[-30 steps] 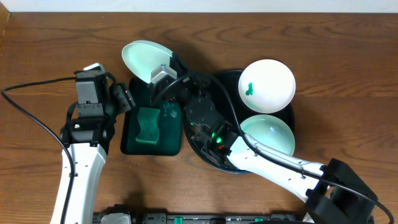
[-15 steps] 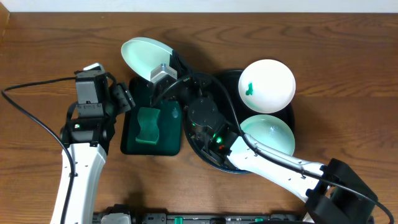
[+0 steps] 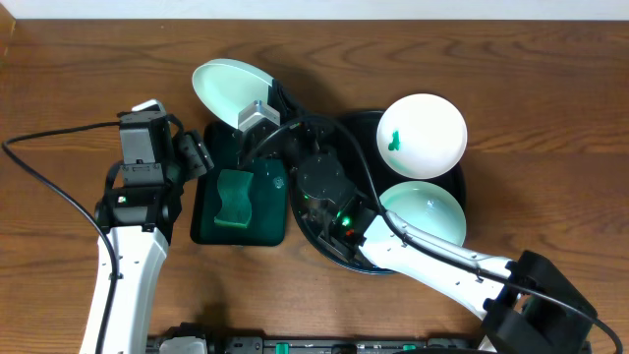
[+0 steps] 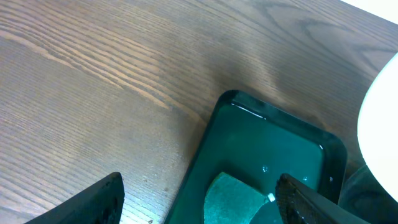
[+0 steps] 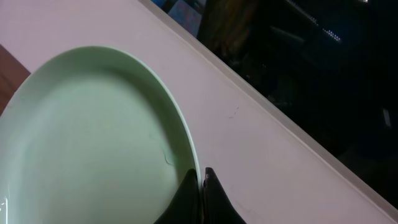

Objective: Clean dirty plates on tray and stack at the side

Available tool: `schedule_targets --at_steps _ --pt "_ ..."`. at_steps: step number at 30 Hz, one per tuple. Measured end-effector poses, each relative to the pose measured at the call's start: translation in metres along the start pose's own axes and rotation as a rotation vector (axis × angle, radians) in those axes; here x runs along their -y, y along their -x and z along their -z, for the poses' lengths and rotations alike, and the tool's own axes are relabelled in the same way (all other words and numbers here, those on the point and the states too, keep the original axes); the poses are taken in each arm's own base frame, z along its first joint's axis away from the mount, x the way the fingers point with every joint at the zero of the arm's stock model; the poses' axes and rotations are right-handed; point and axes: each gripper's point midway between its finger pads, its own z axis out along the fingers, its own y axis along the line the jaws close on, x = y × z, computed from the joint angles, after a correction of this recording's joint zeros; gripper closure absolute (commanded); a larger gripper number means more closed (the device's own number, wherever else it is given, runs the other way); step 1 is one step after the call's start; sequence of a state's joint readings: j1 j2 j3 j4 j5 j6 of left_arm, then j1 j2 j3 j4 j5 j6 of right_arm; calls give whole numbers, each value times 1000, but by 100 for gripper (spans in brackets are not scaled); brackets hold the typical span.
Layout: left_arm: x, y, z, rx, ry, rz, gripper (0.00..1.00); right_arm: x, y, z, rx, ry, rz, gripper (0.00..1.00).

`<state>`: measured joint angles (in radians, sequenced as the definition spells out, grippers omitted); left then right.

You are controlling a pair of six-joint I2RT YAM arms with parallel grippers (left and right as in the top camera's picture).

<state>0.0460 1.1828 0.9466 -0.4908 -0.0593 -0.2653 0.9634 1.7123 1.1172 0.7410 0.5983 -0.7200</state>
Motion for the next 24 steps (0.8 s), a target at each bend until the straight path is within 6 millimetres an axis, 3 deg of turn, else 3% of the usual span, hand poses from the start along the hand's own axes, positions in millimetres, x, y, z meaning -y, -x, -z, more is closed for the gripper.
schedule_targets --at_steps 24 --pt "0 0 0 0 0 0 22 0 -10 0 -44 -9 -64 99"
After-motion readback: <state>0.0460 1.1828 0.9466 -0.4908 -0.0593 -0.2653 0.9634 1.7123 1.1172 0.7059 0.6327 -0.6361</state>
